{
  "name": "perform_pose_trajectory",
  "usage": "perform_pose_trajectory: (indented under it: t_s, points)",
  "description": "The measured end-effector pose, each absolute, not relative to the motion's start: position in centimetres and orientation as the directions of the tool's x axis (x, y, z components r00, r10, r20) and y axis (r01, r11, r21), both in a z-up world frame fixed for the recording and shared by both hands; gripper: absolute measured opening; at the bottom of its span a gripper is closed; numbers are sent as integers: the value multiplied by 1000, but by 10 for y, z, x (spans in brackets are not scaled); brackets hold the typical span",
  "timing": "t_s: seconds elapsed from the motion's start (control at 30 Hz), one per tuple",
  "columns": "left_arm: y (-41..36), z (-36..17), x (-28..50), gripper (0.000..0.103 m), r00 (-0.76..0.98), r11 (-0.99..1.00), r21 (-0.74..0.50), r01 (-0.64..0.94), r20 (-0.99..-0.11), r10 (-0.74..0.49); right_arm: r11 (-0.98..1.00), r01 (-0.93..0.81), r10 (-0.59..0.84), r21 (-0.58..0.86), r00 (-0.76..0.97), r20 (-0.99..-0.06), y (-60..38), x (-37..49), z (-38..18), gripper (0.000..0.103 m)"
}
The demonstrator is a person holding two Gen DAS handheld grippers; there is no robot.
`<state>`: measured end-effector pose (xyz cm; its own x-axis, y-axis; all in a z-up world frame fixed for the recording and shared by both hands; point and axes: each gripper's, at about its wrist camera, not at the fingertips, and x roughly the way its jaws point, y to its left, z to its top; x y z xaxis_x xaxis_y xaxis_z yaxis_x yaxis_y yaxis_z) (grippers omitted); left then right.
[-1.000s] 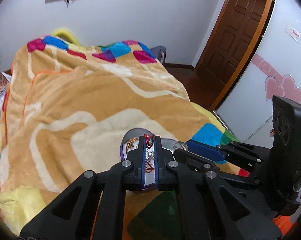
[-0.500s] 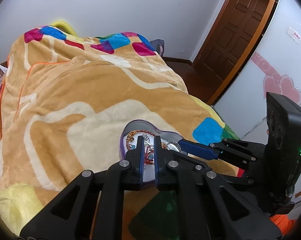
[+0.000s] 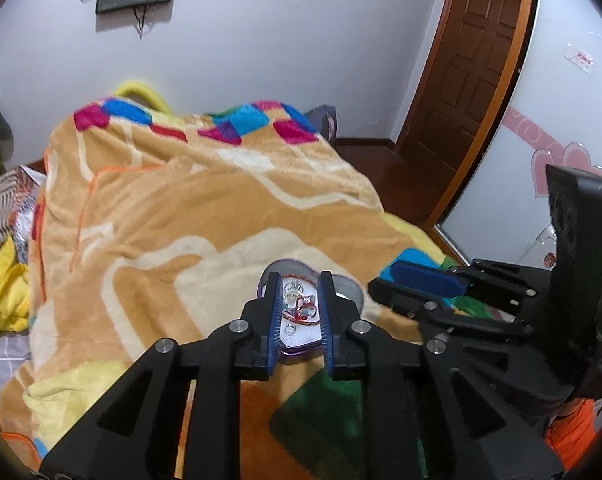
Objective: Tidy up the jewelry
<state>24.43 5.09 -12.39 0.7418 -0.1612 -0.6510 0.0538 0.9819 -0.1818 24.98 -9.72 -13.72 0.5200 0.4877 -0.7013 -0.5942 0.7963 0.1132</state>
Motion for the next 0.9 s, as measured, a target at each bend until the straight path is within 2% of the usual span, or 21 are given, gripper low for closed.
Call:
perform_pose_trajectory:
  t_s: [0.13,0.3,0.37,0.6,0.63,0.7,0.77,0.83,0.9]
  points:
    - [46,-92,215,33,796,983,-172,57,-587,-149,804,-586,507,103,584,-634,-112,228,-104,22]
    - [38,-46,172,39,865,987,-147,65,-484,-129,812,-576,541,93,684,-489,-137,184,-49,22]
    - [33,-25,149,50,899,990,-125,61,-423,-108,809,-580,563,100,713,-418,-147,163,-26,22]
    - [23,25,76,72,973,996,-82,18,-226,-36,820,-569,570,65,800,-189,-170,88,27,23]
    - [21,28,67,75,978,997,-77,10,-205,-26,826,-562,562,54,811,-163,-172,77,32,26]
    - [19,34,48,85,987,998,-63,-12,-164,2,837,-546,547,39,829,-121,-173,62,36,43]
    - [19,36,34,95,991,998,-61,-33,-134,25,849,-527,527,21,846,-78,-174,45,40,52]
    - [18,38,22,97,992,997,-68,-41,-119,33,858,-514,514,11,856,-60,-172,36,41,55]
    - [17,37,14,98,993,997,-68,-43,-116,35,869,-494,494,17,867,-60,-170,33,40,66]
